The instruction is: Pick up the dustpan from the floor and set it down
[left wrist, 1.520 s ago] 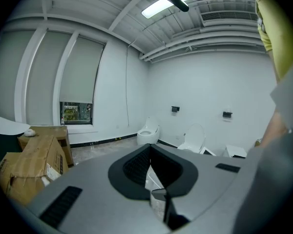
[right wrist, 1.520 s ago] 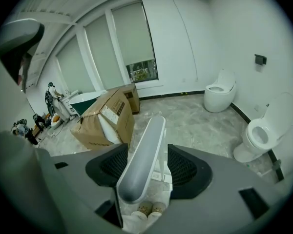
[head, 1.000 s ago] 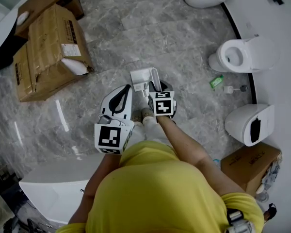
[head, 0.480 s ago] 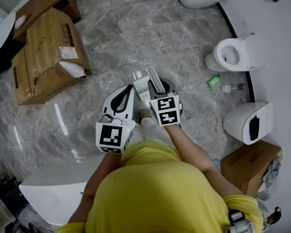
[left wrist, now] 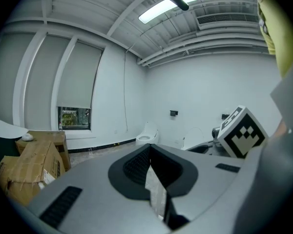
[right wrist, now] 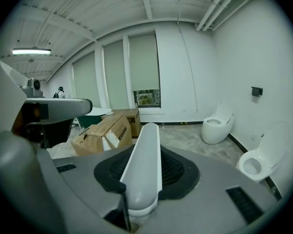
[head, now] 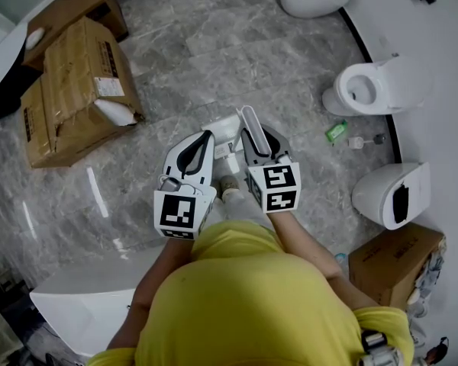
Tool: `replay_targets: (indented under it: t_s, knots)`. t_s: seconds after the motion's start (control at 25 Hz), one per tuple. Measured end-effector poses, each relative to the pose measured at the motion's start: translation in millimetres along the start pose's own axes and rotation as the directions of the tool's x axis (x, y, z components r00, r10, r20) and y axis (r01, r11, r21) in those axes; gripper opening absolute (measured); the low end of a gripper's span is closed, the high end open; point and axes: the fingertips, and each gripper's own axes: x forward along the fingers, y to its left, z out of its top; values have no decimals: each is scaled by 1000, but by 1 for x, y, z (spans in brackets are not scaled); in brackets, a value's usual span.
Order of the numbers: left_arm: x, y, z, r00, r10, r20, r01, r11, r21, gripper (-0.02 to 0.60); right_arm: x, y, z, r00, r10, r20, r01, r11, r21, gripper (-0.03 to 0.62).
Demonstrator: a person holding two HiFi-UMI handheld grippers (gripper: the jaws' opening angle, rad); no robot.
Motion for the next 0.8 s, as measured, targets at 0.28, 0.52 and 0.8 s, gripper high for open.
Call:
replay_targets:
  t_s: [0.28, 0.52, 0.8]
  knots:
    - [-3, 6, 2, 999, 49, 10, -49, 999, 10, 3, -6, 7, 31, 997, 13, 76, -13, 1000, -7, 121]
    - [-7, 8, 7, 997, 73, 23, -73, 997, 13, 3, -10, 14, 51, 993, 25, 116, -21, 999, -33, 121]
    - [-8, 10, 6, 996, 85, 22, -85, 996, 3, 3, -11, 11, 62, 990, 26, 136, -20, 999, -46, 121]
